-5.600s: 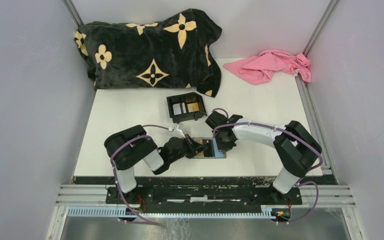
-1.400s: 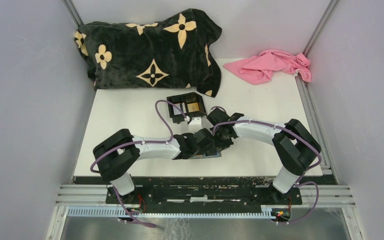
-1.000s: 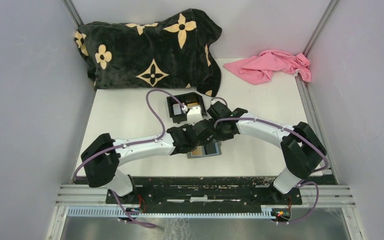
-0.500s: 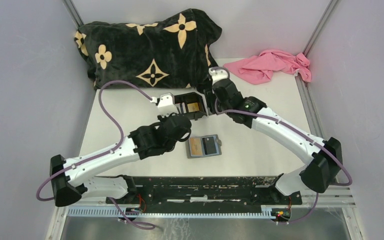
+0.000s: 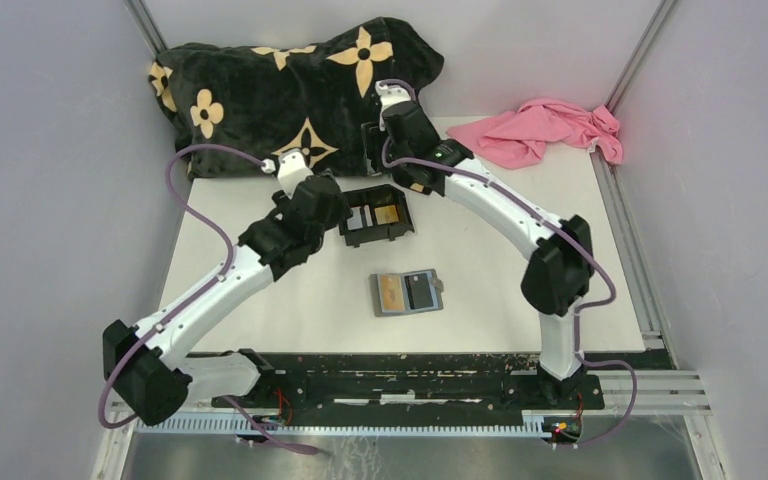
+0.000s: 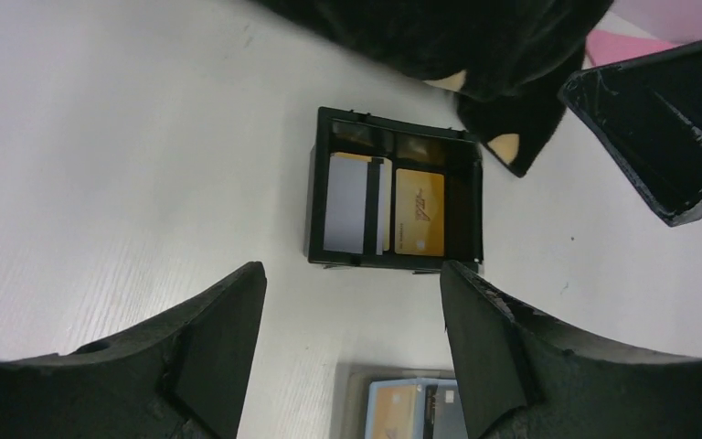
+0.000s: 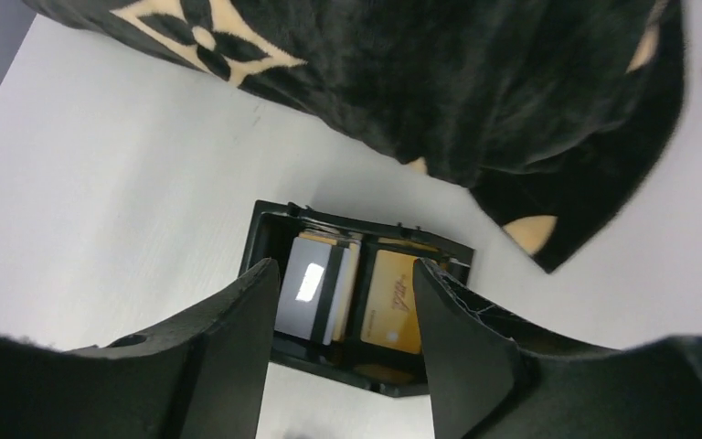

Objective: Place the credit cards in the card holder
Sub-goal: Pick up the credit card from the storage box.

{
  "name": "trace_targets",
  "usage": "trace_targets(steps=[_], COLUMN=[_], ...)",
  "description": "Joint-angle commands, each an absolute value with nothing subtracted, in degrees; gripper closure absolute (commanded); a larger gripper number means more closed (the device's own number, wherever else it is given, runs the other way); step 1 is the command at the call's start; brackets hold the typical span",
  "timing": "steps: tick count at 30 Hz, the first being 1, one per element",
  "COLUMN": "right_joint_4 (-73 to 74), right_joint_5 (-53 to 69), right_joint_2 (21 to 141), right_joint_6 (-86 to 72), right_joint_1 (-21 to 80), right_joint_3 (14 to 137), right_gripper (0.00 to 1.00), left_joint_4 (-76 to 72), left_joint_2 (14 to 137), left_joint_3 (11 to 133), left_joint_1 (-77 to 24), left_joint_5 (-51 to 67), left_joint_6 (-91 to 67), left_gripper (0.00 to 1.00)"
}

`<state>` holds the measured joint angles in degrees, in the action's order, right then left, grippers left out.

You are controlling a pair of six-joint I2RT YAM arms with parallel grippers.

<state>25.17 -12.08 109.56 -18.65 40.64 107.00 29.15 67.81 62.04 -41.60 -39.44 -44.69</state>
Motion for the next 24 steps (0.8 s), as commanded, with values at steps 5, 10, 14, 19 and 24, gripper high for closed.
trace_targets(steps=[5,10,14,19,24], right_joint_4=[30.0,32.7,34.3,35.2,35.9], right_joint_5=[7.8,11.1,13.8,16.8,18.2], right_joint_2=[123.0,126.4,128.5,130.5,131.9], right_joint_6=[-27.2,-27.2,-28.7,-30.4,-30.7], right_joint_1=[35.2,35.2,35.0,34.5,34.4], right_joint_3=[117.8,119.7,121.5,121.4,120.4], right_gripper=[0.47,0.49,0.50,0.50,0.50], left_joint_4=[24.6,21.2,18.3,17.5,17.3], left_joint_2=[74.9,81.5,84.3,87.0,88.5], left_joint_3=[62.9,63.0,62.6,62.8,62.3], left_joint_1=[-30.7,-29.0,-28.5,-27.9,-27.4], left_joint_5=[-25.1,-19.5,-17.7,-16.6,-16.3], left_joint_6=[-42.8,-42.8,-42.4,-41.5,-40.8], left_gripper=[0.31,0.42,0.43,0.43,0.43])
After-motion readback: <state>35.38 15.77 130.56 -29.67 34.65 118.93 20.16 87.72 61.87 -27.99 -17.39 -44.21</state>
